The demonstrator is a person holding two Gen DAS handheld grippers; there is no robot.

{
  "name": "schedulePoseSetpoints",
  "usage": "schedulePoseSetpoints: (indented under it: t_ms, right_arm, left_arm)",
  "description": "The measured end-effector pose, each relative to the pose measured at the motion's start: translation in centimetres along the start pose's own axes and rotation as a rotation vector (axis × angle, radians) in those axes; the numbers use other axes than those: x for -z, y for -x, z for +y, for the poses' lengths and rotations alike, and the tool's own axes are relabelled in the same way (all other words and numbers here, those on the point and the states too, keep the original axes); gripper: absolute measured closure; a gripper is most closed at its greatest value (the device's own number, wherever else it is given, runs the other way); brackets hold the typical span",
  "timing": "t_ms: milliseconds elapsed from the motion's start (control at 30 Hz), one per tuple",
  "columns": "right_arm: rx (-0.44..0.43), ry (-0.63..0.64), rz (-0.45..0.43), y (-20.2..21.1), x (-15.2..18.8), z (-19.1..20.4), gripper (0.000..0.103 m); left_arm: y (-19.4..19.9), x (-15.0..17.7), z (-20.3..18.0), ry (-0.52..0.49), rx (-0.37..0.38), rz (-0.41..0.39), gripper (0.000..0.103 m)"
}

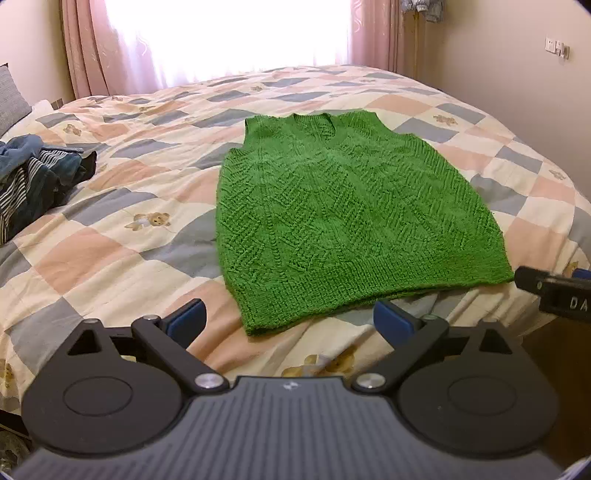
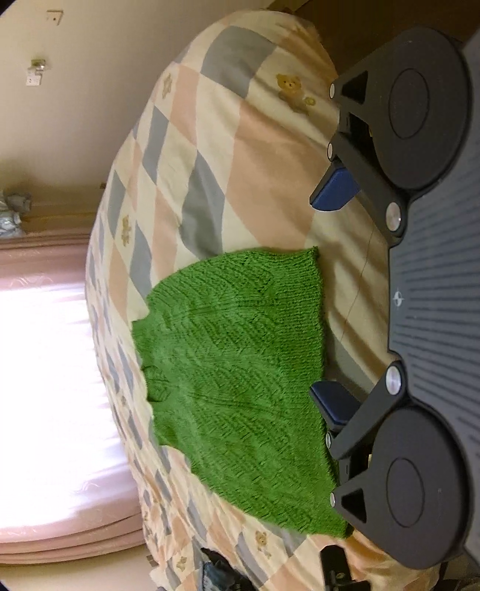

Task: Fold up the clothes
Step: 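Open both grippers and pull back to smooth the flat vest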

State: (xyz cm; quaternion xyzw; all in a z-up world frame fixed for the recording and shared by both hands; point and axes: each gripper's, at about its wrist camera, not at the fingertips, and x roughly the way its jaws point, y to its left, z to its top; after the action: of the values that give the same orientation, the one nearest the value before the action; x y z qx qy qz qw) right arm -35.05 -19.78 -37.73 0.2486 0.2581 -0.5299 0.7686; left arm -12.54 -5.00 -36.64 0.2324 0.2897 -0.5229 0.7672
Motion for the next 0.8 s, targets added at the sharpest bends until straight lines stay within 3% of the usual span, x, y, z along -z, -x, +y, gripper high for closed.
schedulePoseSetpoints:
  t_ms: [200,467,800]
  right_arm:
    - [-0.032,-0.051,-0.039,2.0,-0.6,0.2,0.000]
    - [-0.035,-0.026,-0.044,3.4,-1.1,1.3,0.000]
    - [0.082,0.006,0.063,1.3,-2.1,2.2,0.000]
  left_arm:
    - [1.5,0.6,0.6,0.007,0.006,-0.019,0.005]
    - [2.3,0.9,1.6,0.024,0.008,-0.032,0.001]
    - [-1.0,0.3,1.6,0.015,0.018,0.016,0.001]
